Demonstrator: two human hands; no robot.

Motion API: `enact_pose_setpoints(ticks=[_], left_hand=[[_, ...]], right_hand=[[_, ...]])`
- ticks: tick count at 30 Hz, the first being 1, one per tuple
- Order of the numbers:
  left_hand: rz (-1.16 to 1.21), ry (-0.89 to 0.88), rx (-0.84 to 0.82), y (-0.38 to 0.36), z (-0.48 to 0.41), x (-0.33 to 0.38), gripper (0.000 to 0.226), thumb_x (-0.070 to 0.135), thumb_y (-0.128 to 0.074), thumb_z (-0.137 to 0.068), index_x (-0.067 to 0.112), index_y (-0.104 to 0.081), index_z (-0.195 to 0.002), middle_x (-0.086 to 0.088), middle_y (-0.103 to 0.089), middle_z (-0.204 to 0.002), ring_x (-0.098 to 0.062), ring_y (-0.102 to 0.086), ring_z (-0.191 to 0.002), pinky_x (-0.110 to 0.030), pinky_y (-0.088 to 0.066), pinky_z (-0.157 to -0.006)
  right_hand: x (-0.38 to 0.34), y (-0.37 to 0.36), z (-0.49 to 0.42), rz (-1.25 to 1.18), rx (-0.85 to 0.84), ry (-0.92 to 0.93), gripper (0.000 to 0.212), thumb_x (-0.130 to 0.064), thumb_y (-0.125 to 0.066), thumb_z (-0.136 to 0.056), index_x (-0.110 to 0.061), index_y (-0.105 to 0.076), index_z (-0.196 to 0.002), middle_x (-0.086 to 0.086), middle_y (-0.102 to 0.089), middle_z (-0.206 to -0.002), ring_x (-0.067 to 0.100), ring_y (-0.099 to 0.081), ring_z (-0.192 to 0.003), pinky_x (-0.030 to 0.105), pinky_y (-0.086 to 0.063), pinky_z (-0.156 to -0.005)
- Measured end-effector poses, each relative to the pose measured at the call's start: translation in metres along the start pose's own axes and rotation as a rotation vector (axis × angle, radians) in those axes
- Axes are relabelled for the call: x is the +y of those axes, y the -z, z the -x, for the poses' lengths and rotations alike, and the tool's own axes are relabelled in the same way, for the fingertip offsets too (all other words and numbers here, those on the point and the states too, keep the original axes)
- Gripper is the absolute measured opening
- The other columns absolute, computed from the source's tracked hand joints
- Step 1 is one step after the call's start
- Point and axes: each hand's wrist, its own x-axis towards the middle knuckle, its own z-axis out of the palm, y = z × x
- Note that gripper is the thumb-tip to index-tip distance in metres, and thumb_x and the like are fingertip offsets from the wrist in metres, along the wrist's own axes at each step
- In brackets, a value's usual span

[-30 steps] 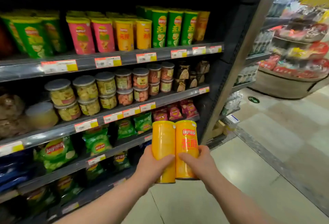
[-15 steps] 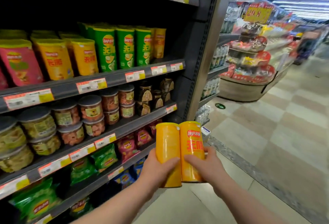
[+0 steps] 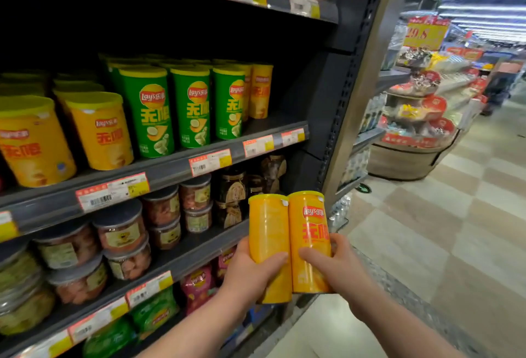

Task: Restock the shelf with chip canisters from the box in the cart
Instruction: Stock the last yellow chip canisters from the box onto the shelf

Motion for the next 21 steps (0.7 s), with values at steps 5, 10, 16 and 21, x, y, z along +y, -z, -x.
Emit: enact_pose_setpoints(ticks=[5, 10, 16, 21], left_hand=[[0.050, -0.027, 0.094, 0.007, -0.032, 0.010, 0.059, 0.031, -0.076, -0.077, 0.032, -0.039, -0.123, 0.011, -0.058, -0.104, -0.013, -0.060, -0.096, -0.037, -0.053, -0.084], [0.084, -0.062, 0.206, 0.002, -0.061, 0.026, 0.056, 0.028, -0.074, -0.079, 0.032, -0.038, -0.122, 0.013, -0.056, -0.099, -0.007, -0.058, -0.088, -0.023, -0.048, -0.065], [0.126, -0.090, 0.319, -0.030, -0.099, 0.053, 0.055, 0.032, -0.077, -0.077, 0.035, -0.041, -0.118, 0.006, -0.061, -0.106, -0.015, -0.062, -0.094, -0.035, -0.052, -0.081], [0.177, -0.128, 0.427, -0.059, -0.129, 0.077, 0.036, 0.022, -0.072, -0.082, 0.034, -0.047, -0.106, 0.003, -0.063, -0.101, -0.018, -0.063, -0.090, -0.037, -0.053, -0.078]], right_hand=[[-0.023, -0.005, -0.042, 0.037, -0.069, 0.073, 0.057, -0.040, -0.074, -0.077, -0.031, -0.033, -0.116, -0.014, -0.051, -0.099, 0.011, -0.058, -0.092, 0.035, -0.054, -0.081], [-0.050, 0.000, -0.093, 0.038, -0.115, 0.168, 0.056, -0.035, -0.074, -0.077, -0.031, -0.035, -0.117, -0.014, -0.054, -0.099, 0.009, -0.060, -0.089, 0.032, -0.054, -0.075], [-0.099, 0.030, -0.169, 0.030, -0.163, 0.316, 0.057, -0.033, -0.074, -0.078, -0.027, -0.038, -0.120, -0.004, -0.059, -0.107, 0.015, -0.062, -0.093, 0.034, -0.053, -0.076], [-0.152, 0.053, -0.225, -0.008, -0.212, 0.491, 0.073, -0.032, -0.073, -0.080, -0.021, -0.030, -0.137, -0.002, -0.053, -0.116, 0.015, -0.057, -0.095, 0.022, -0.047, -0.062]])
